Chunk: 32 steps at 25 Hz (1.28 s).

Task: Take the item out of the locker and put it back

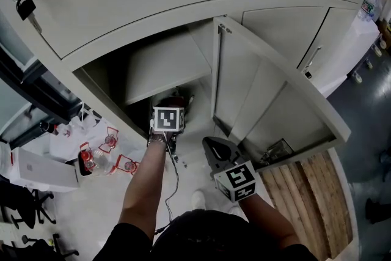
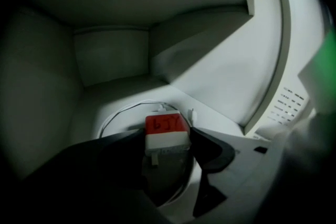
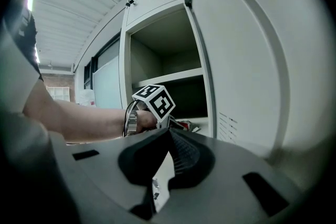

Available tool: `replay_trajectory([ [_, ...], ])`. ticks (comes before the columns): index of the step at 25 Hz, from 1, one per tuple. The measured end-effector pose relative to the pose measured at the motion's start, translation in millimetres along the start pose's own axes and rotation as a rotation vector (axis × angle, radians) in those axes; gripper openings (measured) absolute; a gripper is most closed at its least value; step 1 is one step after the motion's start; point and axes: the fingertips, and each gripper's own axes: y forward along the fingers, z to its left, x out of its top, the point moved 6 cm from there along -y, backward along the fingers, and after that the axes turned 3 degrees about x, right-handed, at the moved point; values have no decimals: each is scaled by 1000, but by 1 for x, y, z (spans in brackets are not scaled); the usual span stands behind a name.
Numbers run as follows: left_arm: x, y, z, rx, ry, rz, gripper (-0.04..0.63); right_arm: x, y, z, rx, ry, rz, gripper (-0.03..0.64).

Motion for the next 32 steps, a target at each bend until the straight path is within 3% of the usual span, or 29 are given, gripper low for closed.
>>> replay_trajectory([
  [16,-9,-10,-8,105,154,-138,266,1,-21,-4,-24,-3,-8,0],
  [21,-9,-18,-15,127,158,-193,265,0,-29,-6,-16,-4,-7,0],
  [32,-24,-58,-34,157,82,-275,265,-1,-52,-2,50,-27,-8,0],
])
